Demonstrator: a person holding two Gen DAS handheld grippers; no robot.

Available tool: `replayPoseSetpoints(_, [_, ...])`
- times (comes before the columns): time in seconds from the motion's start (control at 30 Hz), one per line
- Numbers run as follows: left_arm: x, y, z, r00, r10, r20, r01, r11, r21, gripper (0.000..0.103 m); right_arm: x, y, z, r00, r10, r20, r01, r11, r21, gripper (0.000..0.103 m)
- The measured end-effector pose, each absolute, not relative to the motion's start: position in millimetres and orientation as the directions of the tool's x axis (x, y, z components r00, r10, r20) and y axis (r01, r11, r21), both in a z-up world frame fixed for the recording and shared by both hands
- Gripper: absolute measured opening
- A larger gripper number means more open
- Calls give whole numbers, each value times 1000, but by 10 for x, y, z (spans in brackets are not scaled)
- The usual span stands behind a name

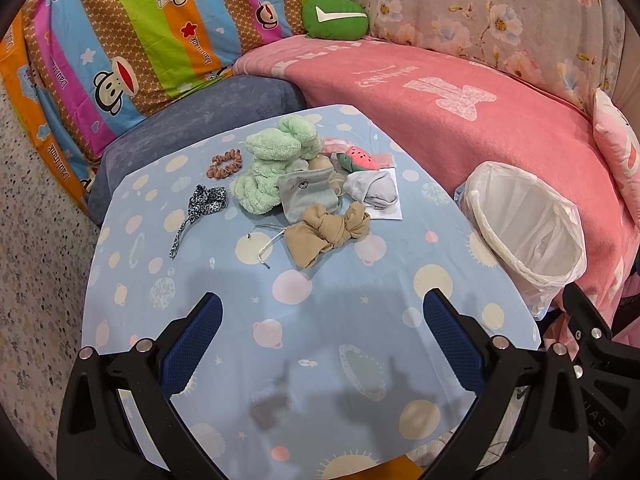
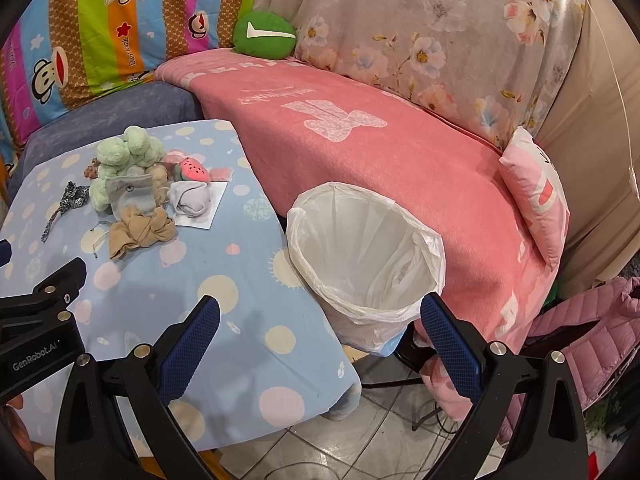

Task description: Collect trash

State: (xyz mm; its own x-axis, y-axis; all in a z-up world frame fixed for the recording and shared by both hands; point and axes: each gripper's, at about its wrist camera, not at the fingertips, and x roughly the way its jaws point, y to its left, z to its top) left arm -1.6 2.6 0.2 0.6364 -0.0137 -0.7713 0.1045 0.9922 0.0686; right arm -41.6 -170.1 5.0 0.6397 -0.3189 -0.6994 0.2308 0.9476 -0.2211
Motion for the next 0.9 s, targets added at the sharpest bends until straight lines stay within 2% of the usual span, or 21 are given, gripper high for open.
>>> replayPoseSetpoints(0.9, [-1, 58, -1, 636, -11, -772, 98, 993, 67, 96, -413, -1664, 39, 636, -333, -696, 229, 943, -242, 96])
